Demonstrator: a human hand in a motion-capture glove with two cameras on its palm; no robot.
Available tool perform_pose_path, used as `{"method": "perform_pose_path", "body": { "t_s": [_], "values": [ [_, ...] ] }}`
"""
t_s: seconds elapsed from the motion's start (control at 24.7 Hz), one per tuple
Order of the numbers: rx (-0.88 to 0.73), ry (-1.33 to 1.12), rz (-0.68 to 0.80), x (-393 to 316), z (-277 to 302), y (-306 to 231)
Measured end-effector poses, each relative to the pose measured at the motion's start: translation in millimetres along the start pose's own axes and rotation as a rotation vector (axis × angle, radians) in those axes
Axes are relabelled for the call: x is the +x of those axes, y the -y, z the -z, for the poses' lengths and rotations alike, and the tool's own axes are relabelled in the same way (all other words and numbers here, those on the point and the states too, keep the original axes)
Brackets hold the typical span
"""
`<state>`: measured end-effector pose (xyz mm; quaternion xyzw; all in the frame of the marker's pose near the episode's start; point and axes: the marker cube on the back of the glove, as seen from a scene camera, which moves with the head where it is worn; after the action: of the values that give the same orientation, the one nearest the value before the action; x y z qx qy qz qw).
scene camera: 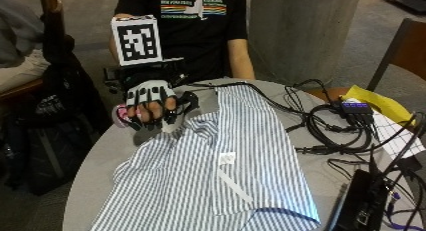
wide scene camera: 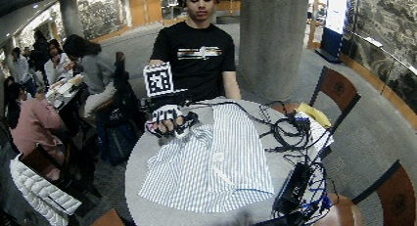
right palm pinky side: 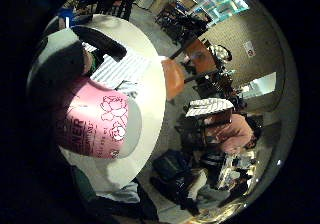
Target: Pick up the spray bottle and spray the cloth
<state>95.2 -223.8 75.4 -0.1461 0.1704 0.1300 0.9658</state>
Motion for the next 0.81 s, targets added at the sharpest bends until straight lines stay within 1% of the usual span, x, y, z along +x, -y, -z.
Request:
{"method": "perform_pose_path", "body": {
  "t_s": [0.81],
  "values": [
    [0.024,-0.086,-0.003,-1.2,-2.7,-0.9]
  ]
}}
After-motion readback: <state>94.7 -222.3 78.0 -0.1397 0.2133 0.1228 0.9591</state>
